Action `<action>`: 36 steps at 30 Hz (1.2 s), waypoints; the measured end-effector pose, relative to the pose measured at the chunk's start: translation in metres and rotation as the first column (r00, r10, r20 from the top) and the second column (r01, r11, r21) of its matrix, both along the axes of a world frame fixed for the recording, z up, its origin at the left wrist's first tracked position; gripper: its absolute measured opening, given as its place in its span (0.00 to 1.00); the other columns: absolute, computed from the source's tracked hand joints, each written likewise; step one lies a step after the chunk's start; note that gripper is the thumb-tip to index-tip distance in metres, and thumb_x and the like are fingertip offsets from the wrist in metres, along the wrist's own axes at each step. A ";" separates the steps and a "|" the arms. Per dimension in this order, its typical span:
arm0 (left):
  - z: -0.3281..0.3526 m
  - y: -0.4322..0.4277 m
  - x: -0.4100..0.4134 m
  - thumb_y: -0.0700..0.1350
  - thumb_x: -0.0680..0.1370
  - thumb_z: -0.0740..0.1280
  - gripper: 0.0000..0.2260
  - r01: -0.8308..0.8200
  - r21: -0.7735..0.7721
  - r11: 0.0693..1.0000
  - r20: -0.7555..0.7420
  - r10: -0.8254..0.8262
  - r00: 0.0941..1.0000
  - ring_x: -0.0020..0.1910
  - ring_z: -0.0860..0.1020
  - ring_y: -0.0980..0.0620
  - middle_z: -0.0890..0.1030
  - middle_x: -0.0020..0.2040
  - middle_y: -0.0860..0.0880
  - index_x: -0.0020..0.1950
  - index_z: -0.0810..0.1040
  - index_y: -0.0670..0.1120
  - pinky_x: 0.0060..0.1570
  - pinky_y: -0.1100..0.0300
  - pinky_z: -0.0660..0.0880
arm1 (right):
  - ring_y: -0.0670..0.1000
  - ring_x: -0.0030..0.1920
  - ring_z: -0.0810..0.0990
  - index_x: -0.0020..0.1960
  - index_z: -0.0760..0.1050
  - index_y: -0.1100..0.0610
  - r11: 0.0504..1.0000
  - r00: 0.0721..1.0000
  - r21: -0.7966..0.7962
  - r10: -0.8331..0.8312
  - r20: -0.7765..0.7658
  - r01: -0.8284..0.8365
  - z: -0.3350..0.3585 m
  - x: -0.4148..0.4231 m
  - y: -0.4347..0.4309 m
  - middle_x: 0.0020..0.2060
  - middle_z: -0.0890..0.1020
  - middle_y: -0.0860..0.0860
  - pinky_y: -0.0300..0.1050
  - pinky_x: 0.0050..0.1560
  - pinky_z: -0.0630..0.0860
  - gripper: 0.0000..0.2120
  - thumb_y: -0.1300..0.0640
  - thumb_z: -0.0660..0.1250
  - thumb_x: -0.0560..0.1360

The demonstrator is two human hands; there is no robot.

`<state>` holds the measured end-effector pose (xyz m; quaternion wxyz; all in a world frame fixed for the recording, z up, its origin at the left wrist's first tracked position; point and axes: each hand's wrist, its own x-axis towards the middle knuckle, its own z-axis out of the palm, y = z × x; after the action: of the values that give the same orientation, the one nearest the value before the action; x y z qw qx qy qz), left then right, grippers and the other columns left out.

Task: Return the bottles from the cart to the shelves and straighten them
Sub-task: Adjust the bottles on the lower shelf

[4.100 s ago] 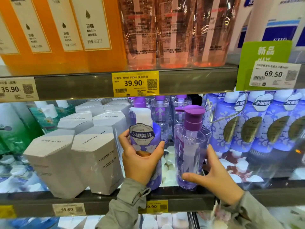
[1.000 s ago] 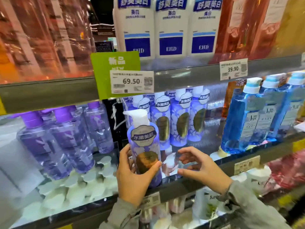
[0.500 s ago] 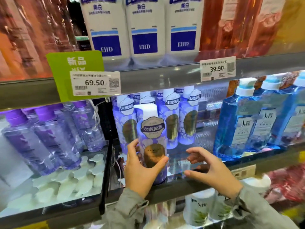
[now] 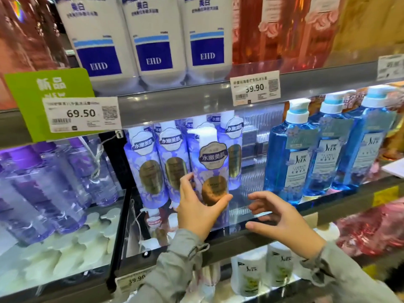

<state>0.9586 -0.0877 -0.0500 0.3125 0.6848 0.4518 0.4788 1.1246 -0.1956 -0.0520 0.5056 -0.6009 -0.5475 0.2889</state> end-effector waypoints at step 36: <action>0.070 -0.008 -0.145 0.61 0.74 0.66 0.24 0.079 -0.338 0.938 -0.895 -0.347 0.280 0.60 0.74 0.47 0.76 0.62 0.46 0.63 0.71 0.47 0.56 0.59 0.70 | 0.45 0.55 0.76 0.61 0.73 0.48 0.960 0.674 -0.103 0.258 0.693 -0.261 0.042 -0.091 0.029 0.55 0.78 0.44 0.46 0.58 0.73 0.22 0.44 0.72 0.70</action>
<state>0.8133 -0.0960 0.0200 0.1260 0.8471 0.5033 -0.1150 1.0335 -0.1664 -0.0101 0.2161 -0.5800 -0.7781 0.1074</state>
